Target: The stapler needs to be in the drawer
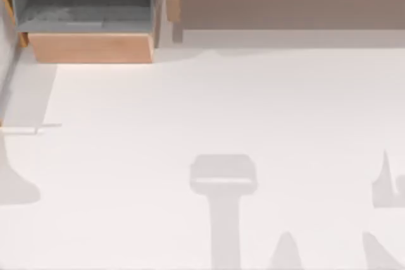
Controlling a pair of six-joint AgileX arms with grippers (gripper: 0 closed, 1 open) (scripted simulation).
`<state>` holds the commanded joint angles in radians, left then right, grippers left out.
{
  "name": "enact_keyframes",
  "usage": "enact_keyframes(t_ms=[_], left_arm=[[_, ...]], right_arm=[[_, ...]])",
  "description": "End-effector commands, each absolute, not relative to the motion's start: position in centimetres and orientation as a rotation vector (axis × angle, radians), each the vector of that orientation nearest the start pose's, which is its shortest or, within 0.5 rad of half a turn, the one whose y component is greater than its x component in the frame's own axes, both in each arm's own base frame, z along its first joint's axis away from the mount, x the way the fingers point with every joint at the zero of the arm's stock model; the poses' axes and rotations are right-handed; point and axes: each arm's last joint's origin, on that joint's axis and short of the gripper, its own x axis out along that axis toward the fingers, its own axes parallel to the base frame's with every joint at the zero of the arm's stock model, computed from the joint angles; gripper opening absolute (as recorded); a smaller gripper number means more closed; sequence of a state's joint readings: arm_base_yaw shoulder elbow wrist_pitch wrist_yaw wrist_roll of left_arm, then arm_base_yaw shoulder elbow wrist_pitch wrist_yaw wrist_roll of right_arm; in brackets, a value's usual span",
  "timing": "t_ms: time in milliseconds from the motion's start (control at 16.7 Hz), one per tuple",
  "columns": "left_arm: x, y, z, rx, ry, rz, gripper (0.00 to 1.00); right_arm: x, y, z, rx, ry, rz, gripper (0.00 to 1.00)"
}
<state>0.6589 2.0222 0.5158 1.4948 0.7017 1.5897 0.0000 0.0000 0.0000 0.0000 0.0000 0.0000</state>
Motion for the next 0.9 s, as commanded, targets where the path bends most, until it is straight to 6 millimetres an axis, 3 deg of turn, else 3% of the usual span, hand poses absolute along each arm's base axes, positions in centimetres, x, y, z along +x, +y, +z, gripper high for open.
enact_keyframes(t_ms=[60, 840, 900], left_arm=[[25.44, 17.41, 9.51, 1.571, -0.016, -0.016, 1.00], [25.44, 17.41, 9.51, 1.571, -0.016, -0.016, 0.02], [25.44, 17.41, 9.51, 1.571, -0.016, -0.016, 0.00]], right_arm=[[10.57, -0.12, 16.00, 0.000, 0.000, 0.000, 1.00], [10.57, -0.12, 16.00, 0.000, 0.000, 0.000, 1.00], [10.57, -0.12, 16.00, 0.000, 0.000, 0.000, 1.00]])
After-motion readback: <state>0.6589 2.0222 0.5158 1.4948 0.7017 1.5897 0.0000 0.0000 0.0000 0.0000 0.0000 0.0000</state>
